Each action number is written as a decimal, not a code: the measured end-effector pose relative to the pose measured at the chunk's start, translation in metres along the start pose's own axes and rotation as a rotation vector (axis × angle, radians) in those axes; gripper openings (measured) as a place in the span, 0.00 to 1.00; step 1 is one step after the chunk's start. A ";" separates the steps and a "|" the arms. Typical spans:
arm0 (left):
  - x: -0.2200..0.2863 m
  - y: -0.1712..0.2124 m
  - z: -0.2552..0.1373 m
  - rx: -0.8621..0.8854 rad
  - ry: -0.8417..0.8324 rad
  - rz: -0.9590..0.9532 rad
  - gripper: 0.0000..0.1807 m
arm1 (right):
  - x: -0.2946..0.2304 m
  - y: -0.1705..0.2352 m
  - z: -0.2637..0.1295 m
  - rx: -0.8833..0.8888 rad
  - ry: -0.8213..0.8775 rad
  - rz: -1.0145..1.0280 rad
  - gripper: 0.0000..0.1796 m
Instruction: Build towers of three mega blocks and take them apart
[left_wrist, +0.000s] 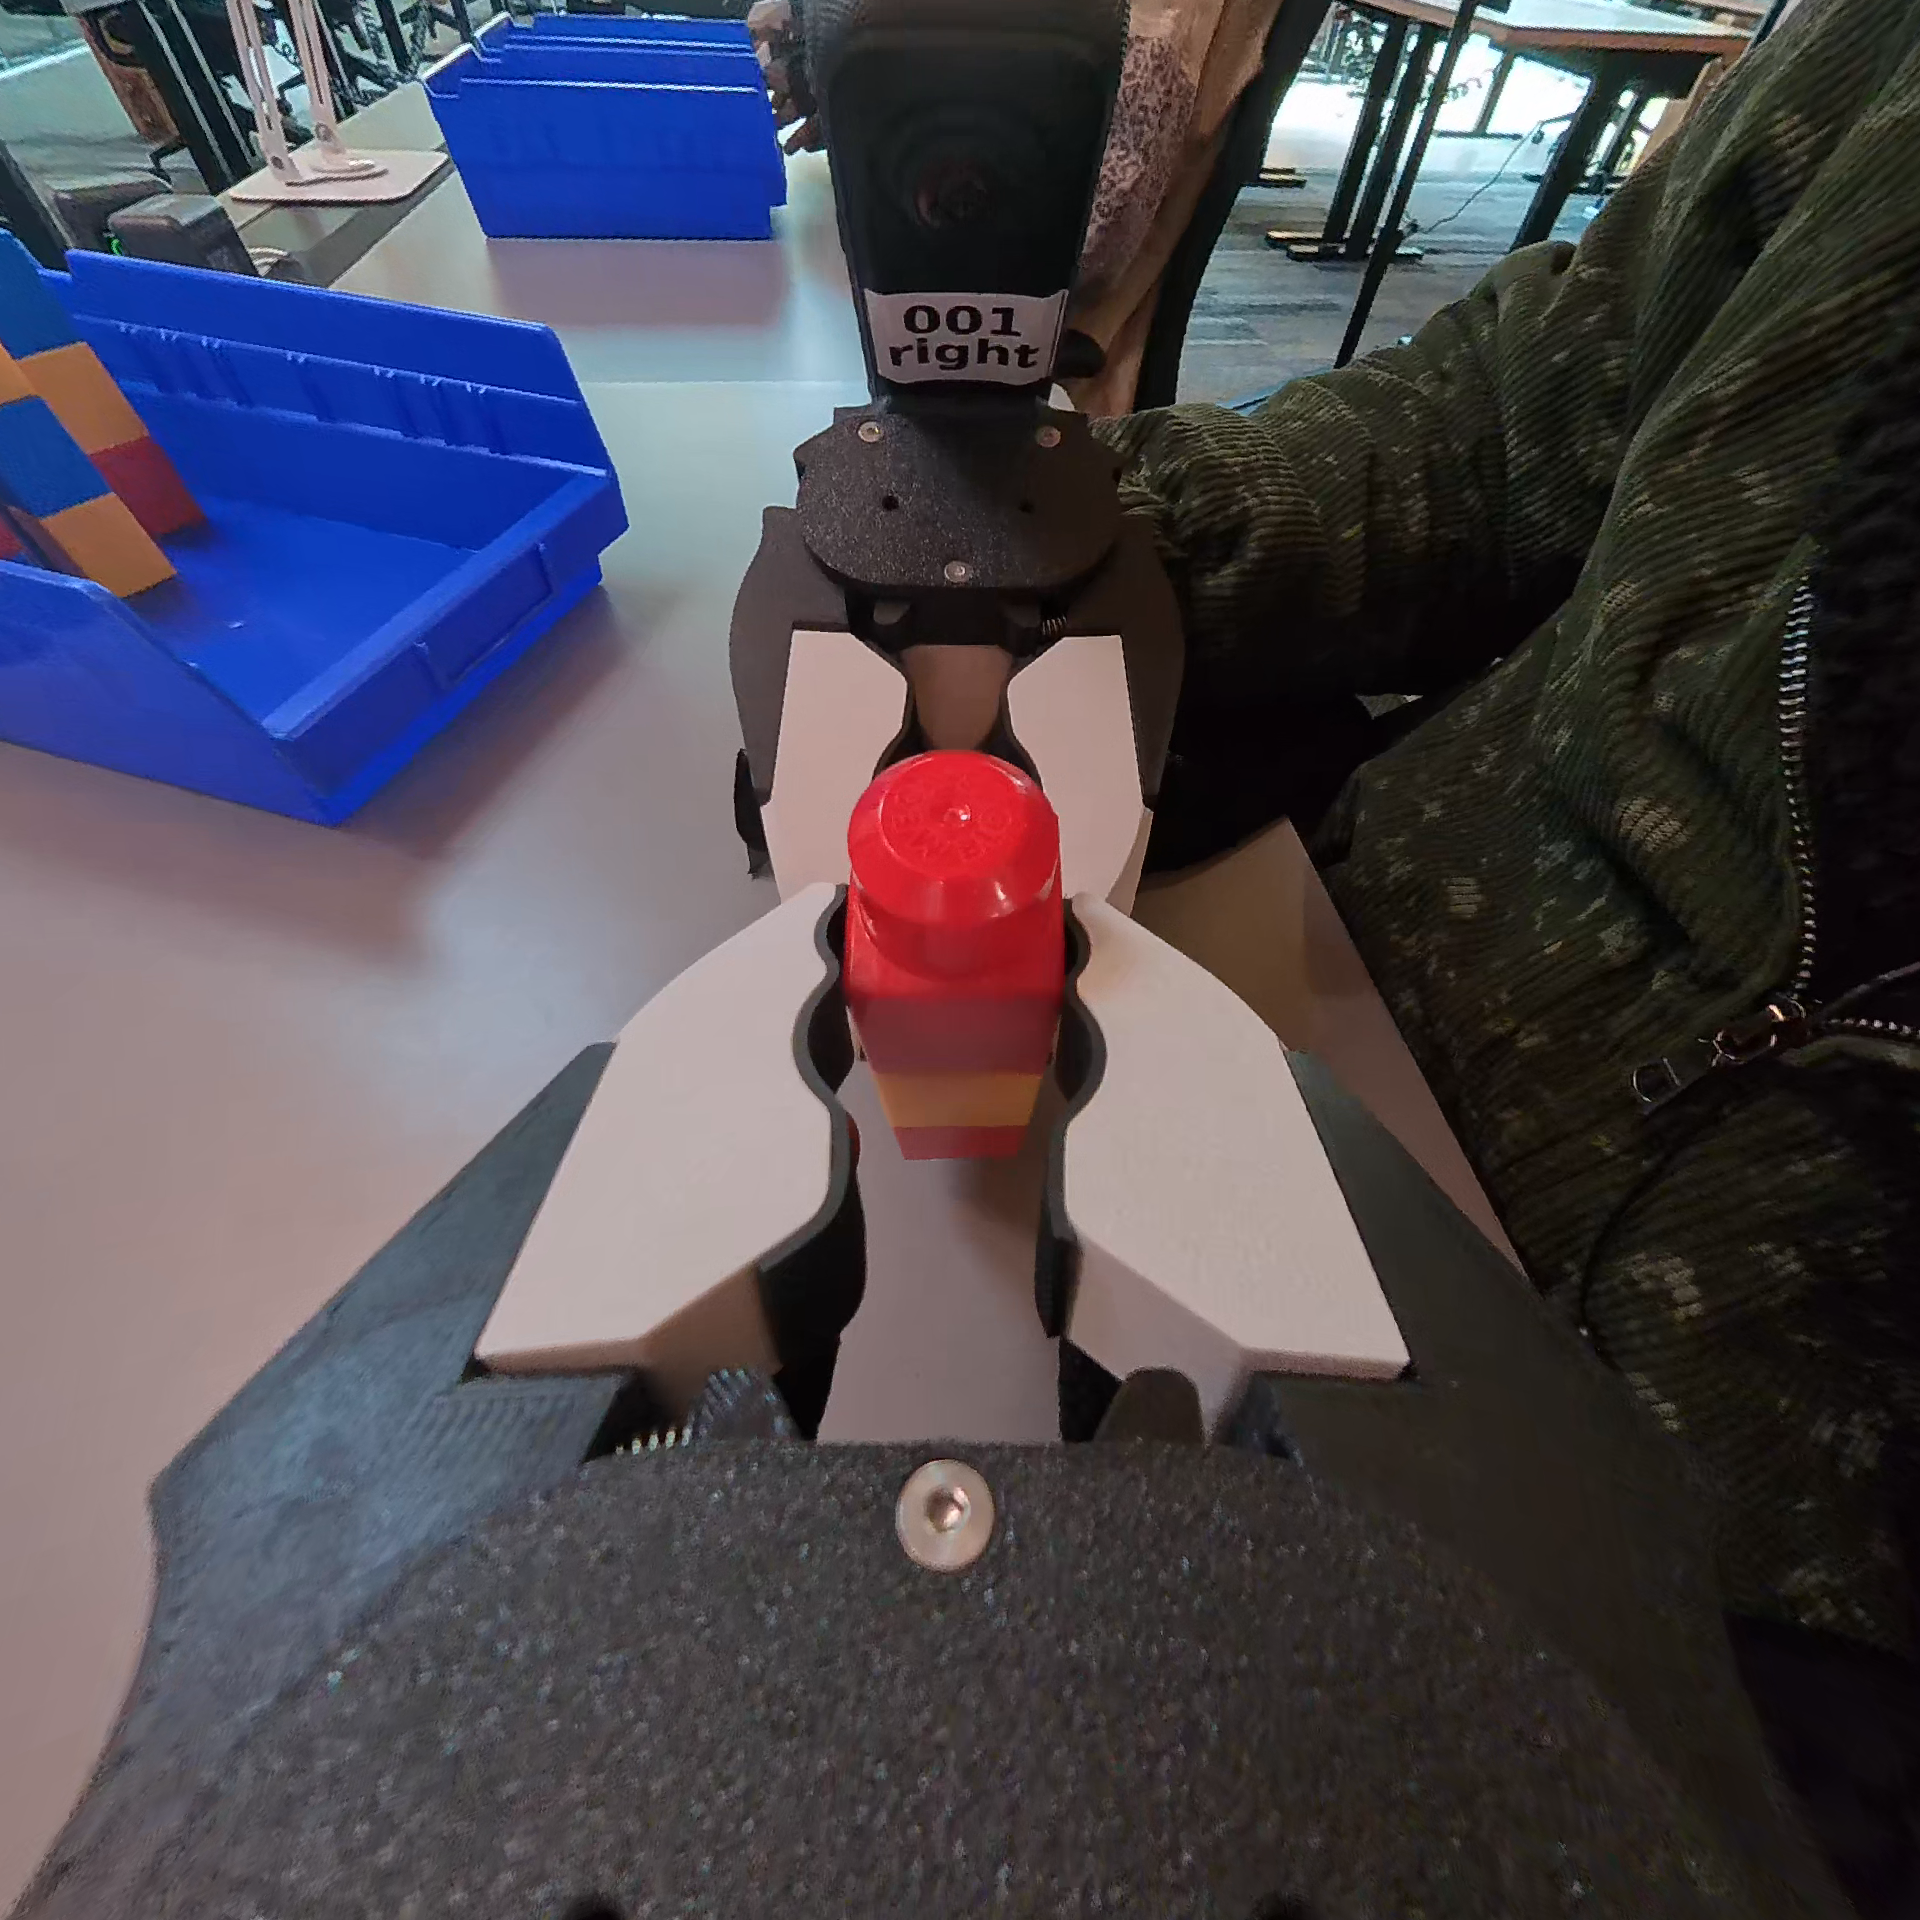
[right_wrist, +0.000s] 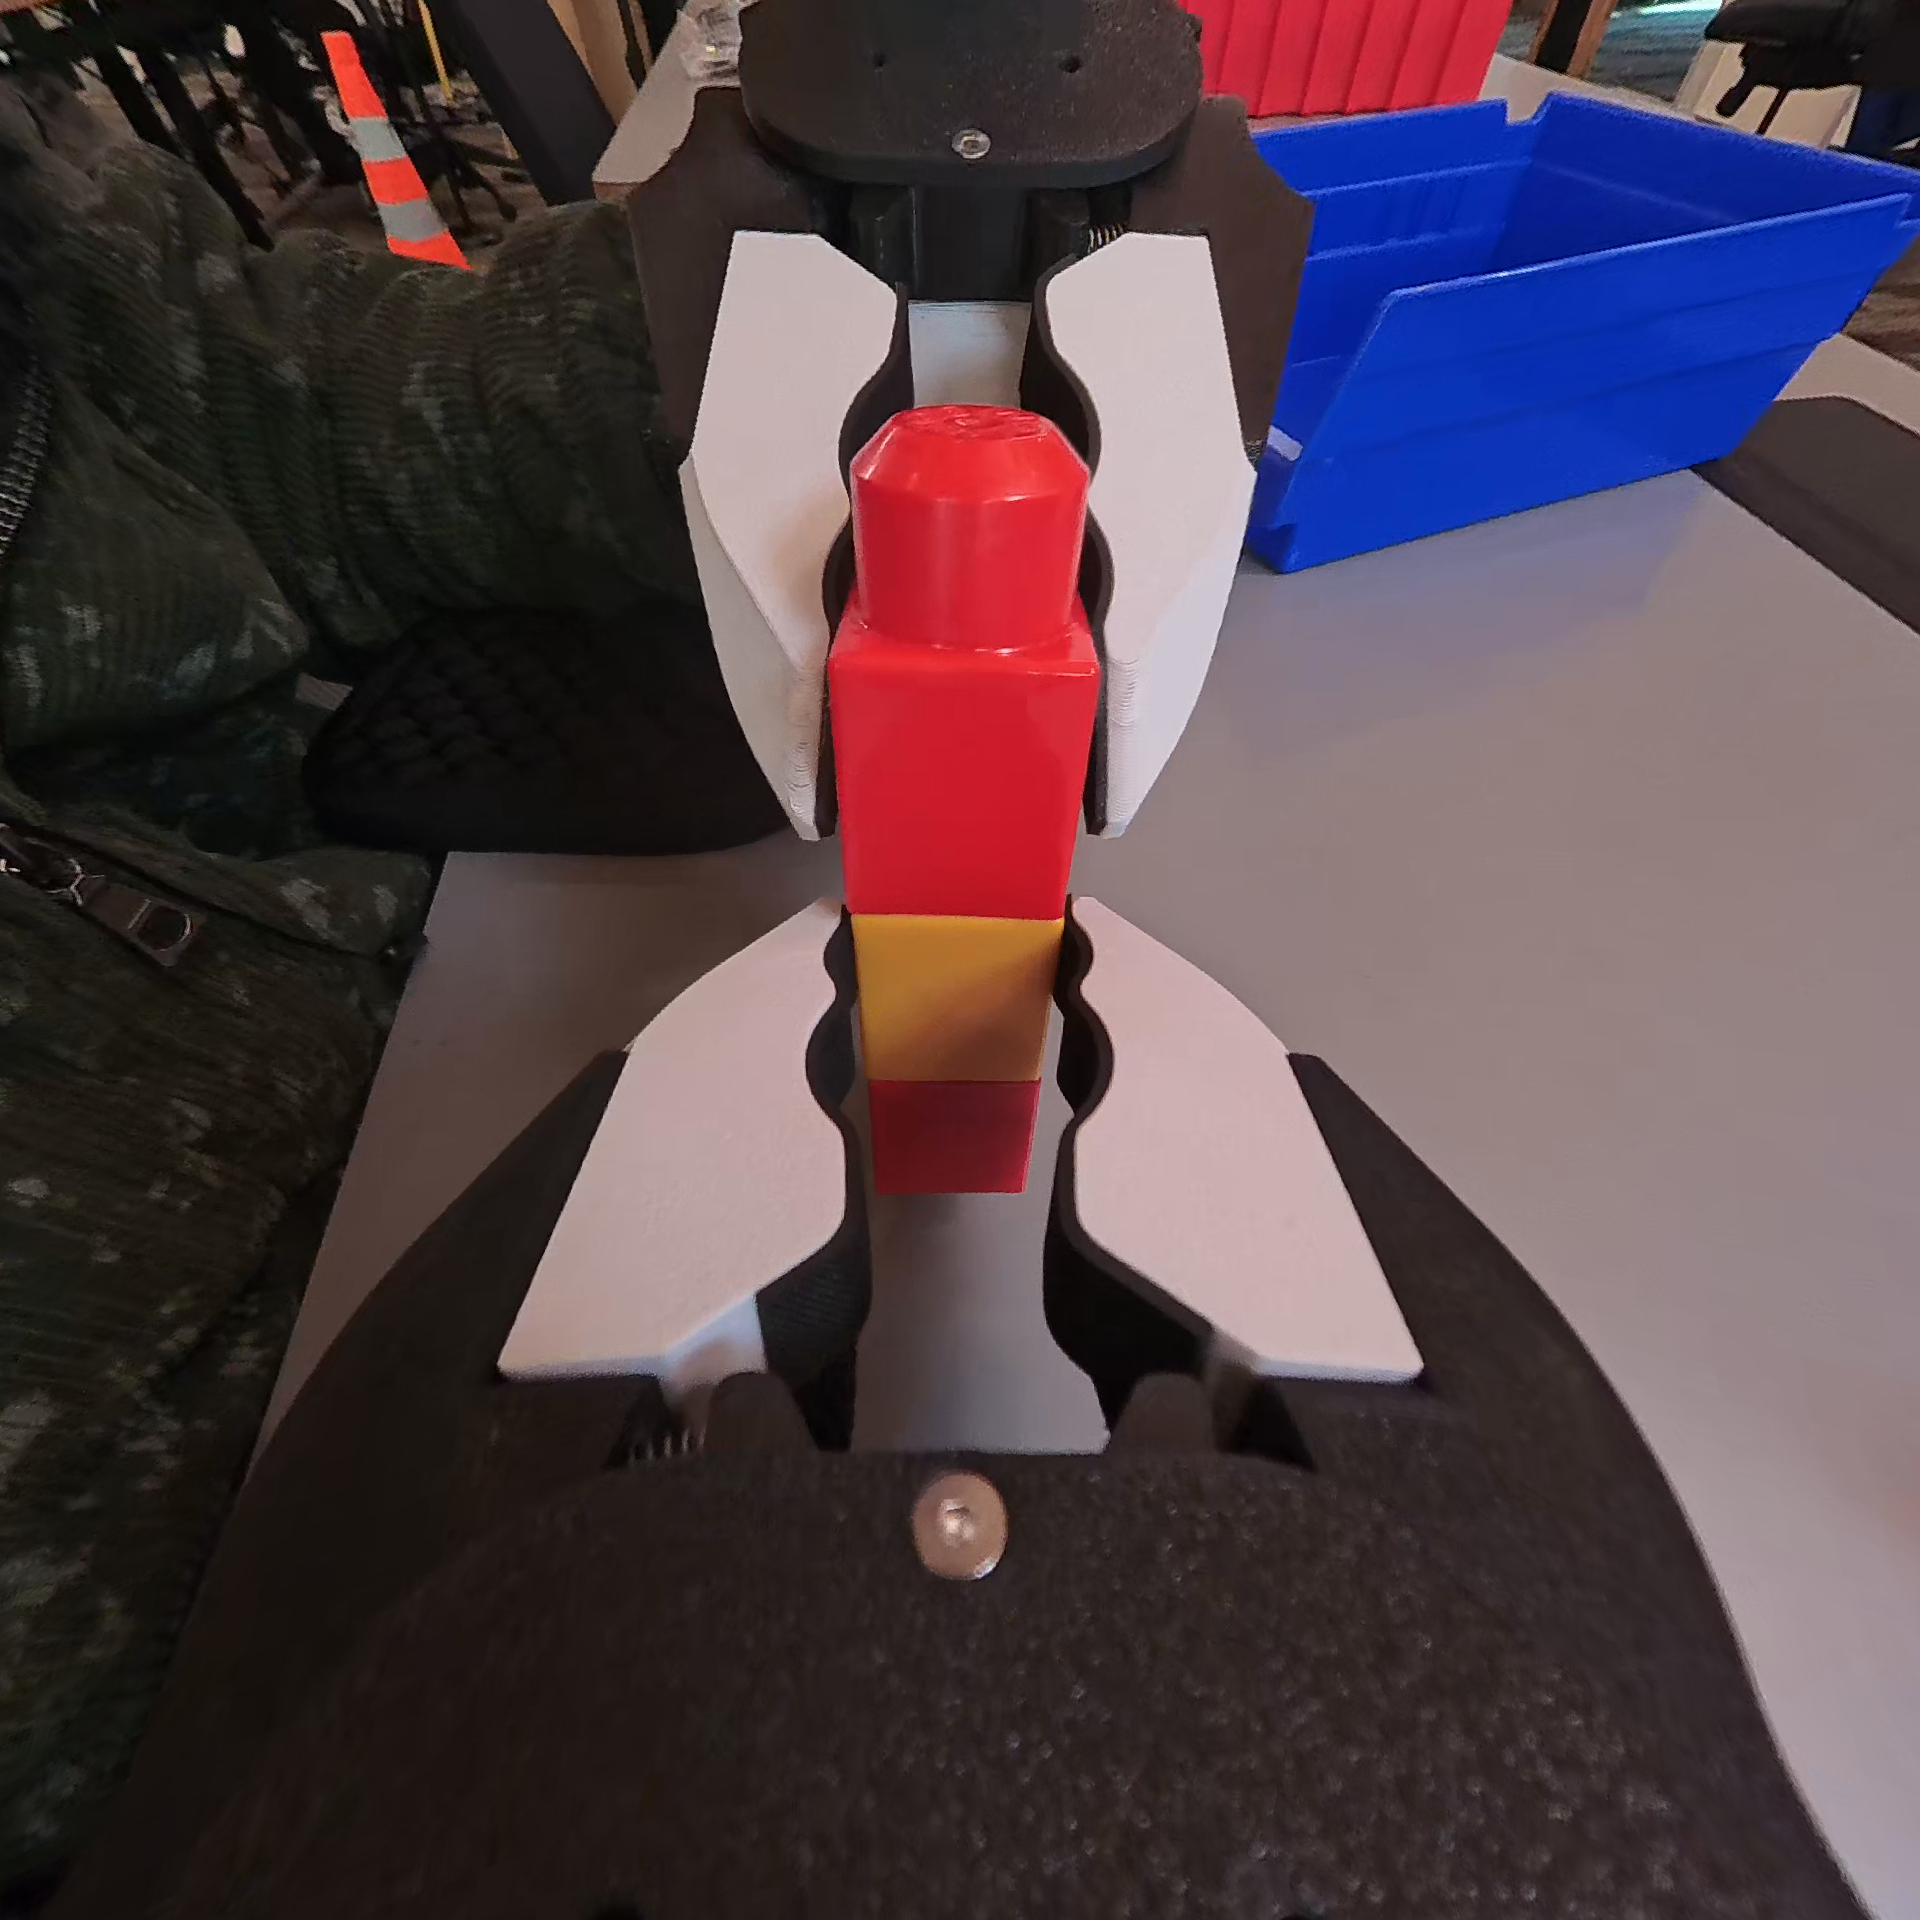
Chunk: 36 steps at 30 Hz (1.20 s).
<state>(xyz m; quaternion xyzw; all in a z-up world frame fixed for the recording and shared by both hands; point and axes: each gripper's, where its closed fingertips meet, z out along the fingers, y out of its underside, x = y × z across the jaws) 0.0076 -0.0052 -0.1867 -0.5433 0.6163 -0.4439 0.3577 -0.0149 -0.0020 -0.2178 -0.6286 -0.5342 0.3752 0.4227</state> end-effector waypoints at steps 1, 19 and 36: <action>0.000 0.000 0.000 0.001 0.001 -0.001 0.20 | 0.000 0.000 0.000 0.000 0.001 -0.002 0.20; -0.008 -0.001 0.002 -0.012 -0.068 -0.011 0.20 | 0.008 0.001 -0.002 -0.001 0.037 0.010 0.20; -0.024 -0.009 -0.009 0.107 -0.079 -0.162 0.20 | 0.015 0.034 0.007 -0.152 0.036 0.038 0.32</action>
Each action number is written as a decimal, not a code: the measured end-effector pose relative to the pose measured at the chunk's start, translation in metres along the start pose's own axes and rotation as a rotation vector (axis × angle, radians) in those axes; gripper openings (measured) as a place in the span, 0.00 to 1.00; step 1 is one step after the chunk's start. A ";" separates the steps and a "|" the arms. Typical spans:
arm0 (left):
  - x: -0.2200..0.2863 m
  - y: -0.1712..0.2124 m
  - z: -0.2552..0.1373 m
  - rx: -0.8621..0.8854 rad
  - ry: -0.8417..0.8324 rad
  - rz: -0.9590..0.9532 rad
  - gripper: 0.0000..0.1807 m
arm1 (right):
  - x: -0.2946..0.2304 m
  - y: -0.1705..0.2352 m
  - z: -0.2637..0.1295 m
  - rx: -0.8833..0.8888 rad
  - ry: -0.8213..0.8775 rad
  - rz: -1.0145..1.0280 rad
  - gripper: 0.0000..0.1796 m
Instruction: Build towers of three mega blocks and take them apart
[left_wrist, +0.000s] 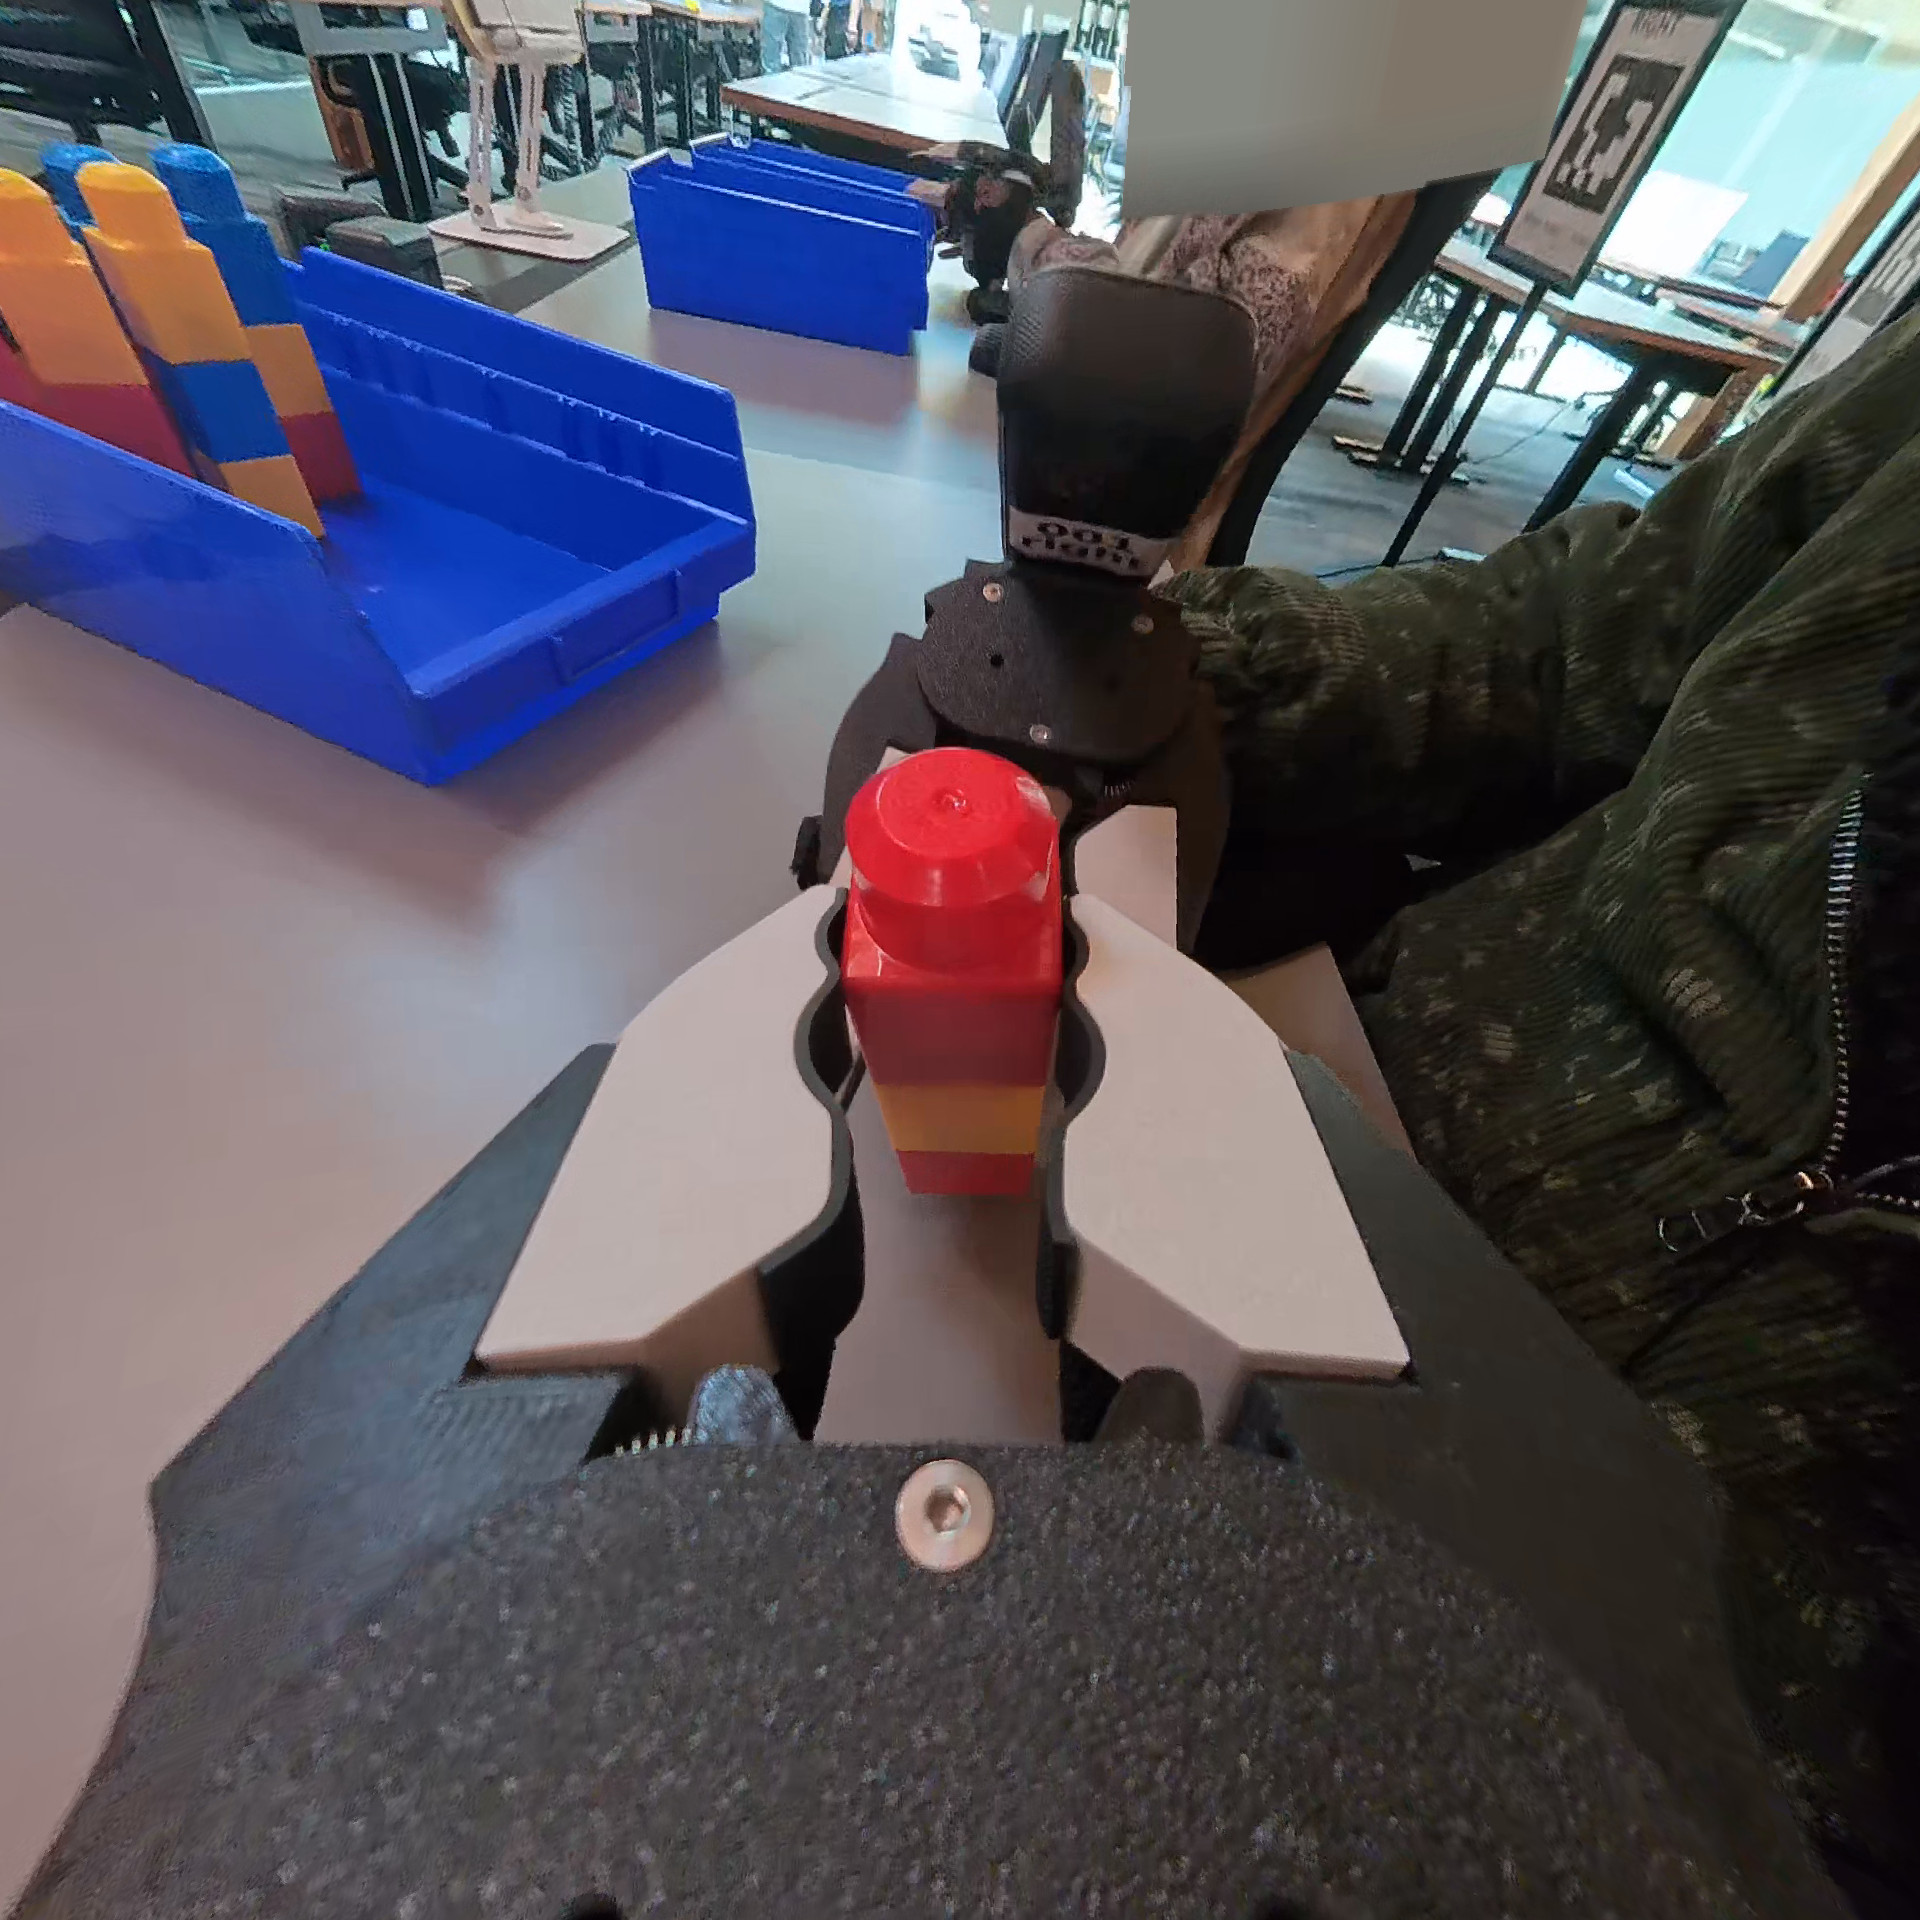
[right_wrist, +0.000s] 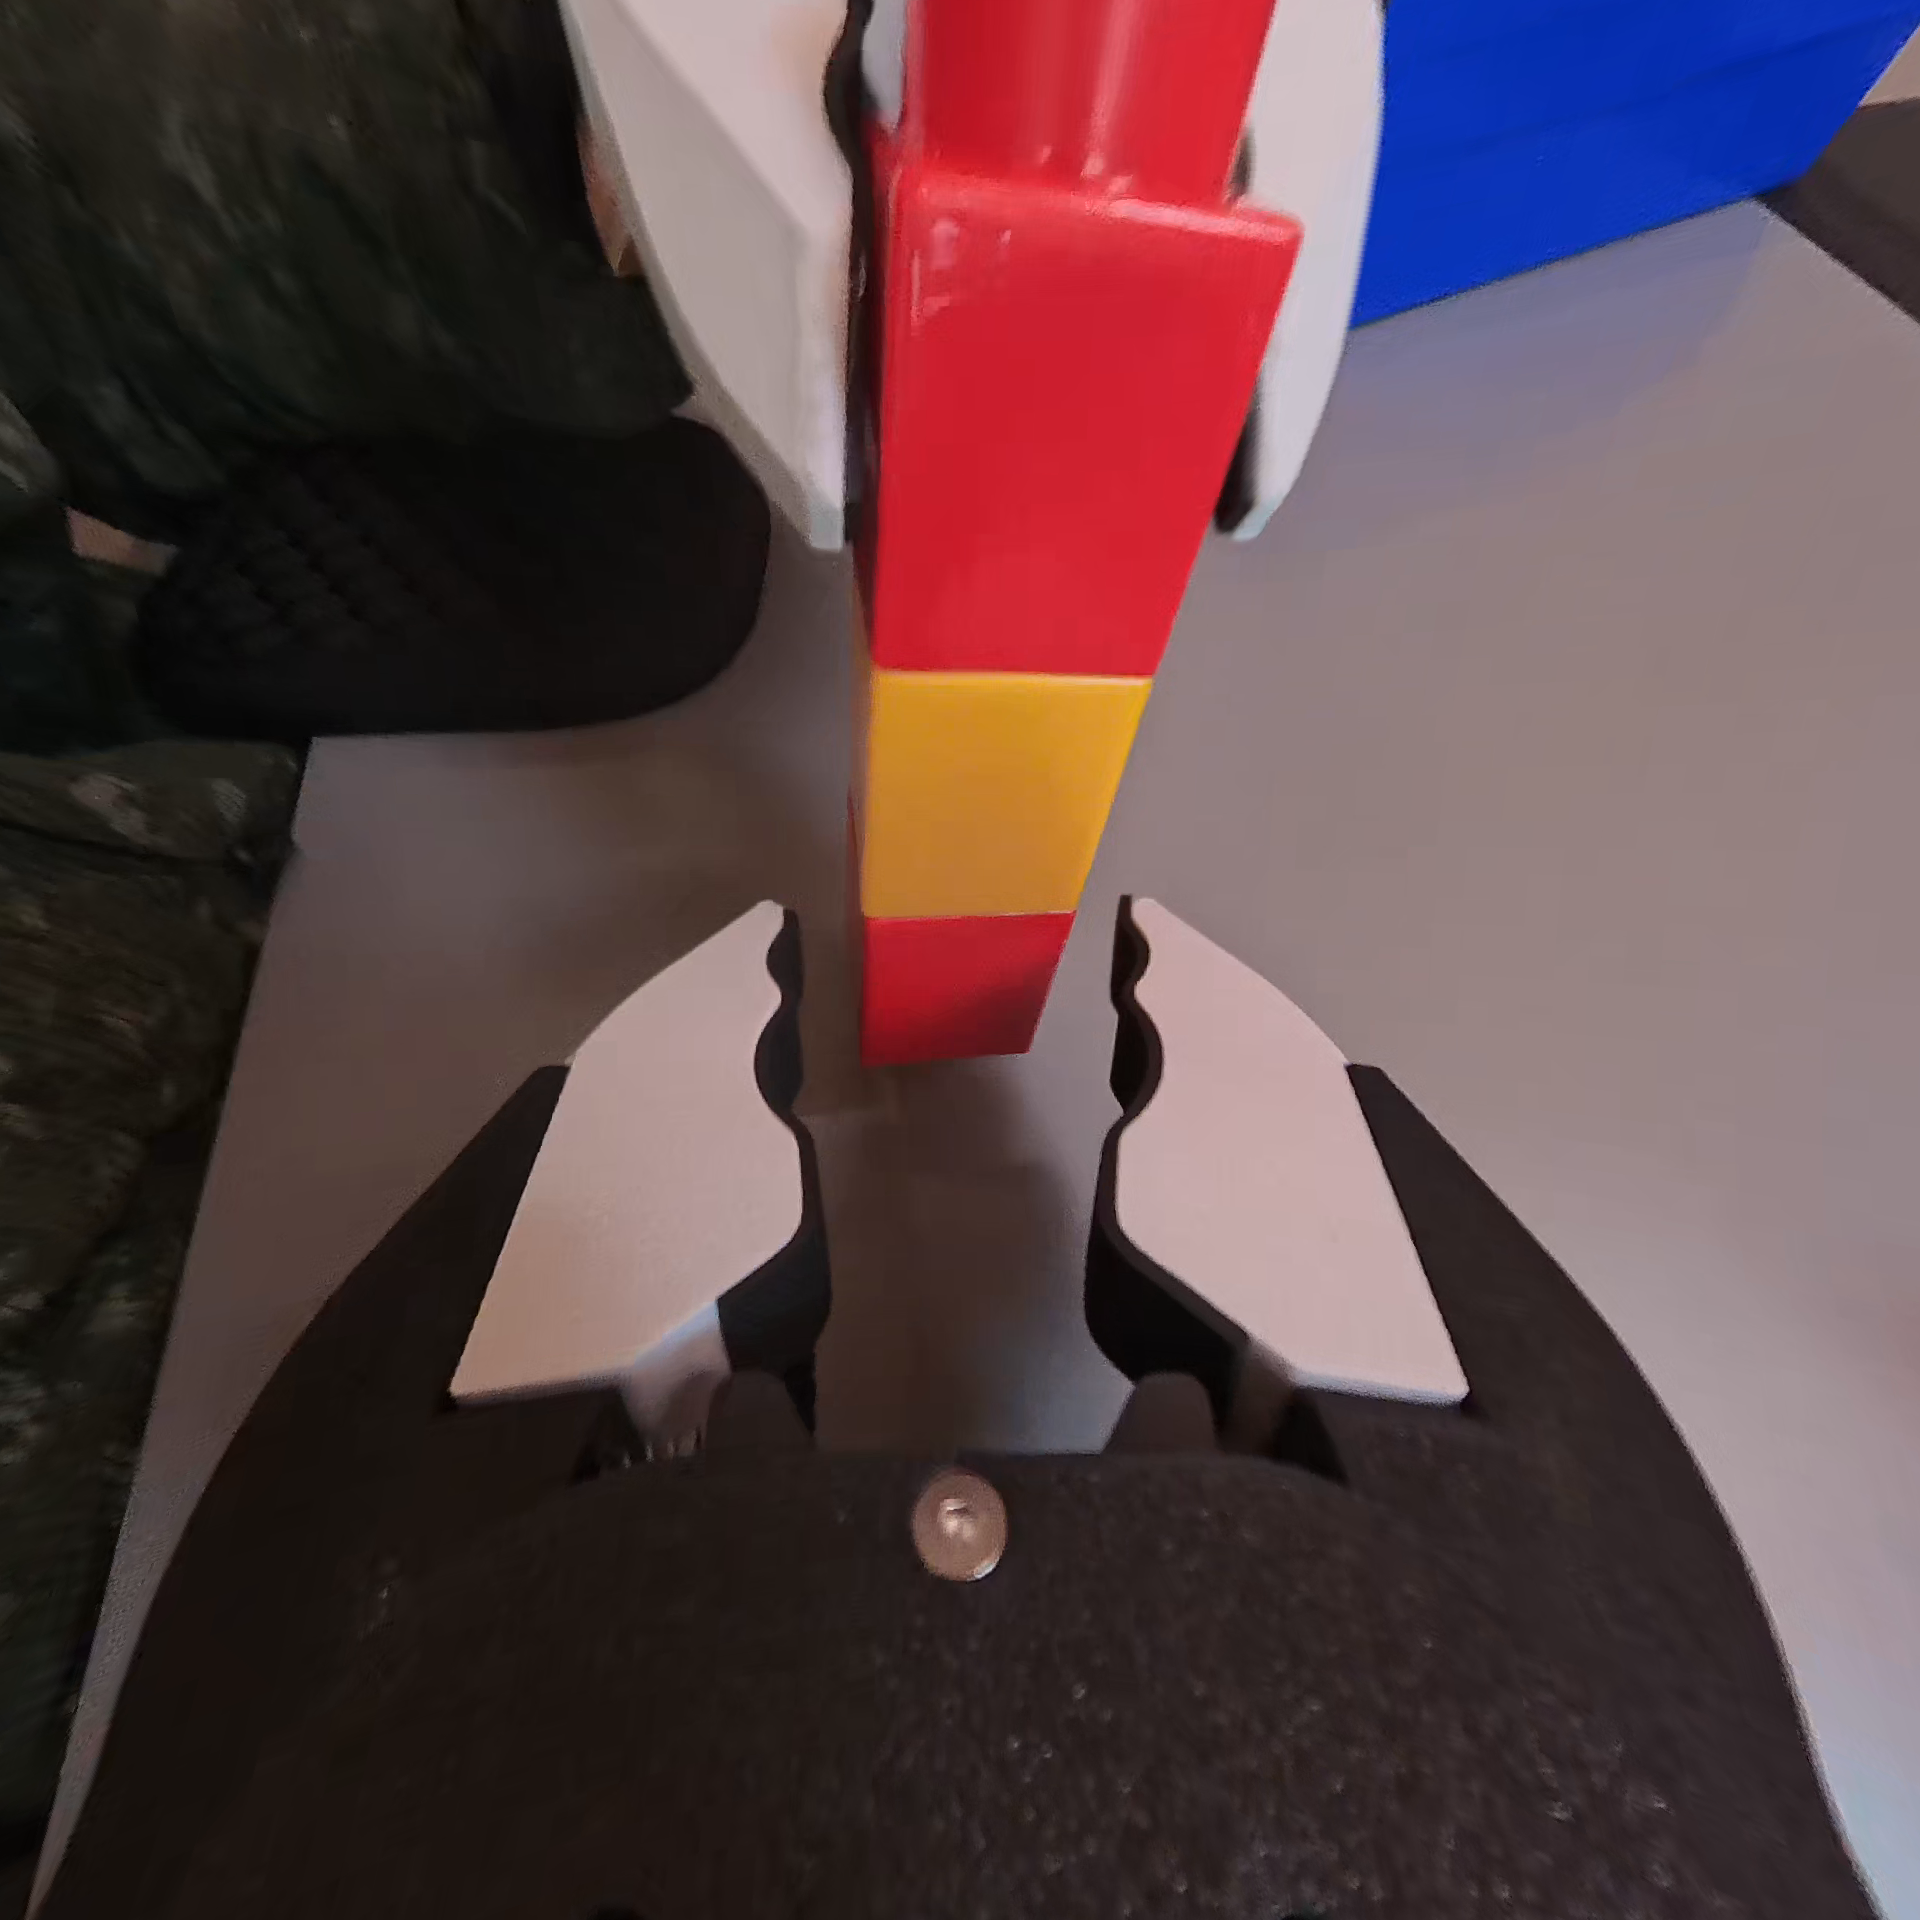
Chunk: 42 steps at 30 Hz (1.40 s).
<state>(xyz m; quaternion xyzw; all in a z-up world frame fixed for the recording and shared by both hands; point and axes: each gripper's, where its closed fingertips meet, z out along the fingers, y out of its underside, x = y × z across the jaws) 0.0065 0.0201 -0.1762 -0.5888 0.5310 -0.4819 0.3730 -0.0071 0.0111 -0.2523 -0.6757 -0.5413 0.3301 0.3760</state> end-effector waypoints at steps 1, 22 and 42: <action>0.000 0.000 0.000 0.005 -0.001 -0.001 0.20 | -0.001 0.001 0.001 -0.005 -0.003 -0.003 0.32; 0.005 -0.005 0.006 0.011 -0.036 0.046 0.21 | -0.002 -0.018 -0.012 0.094 -0.018 0.039 0.20; -0.020 0.033 0.005 -0.379 -0.298 0.236 0.21 | 0.018 -0.062 -0.055 0.202 0.163 -0.068 0.24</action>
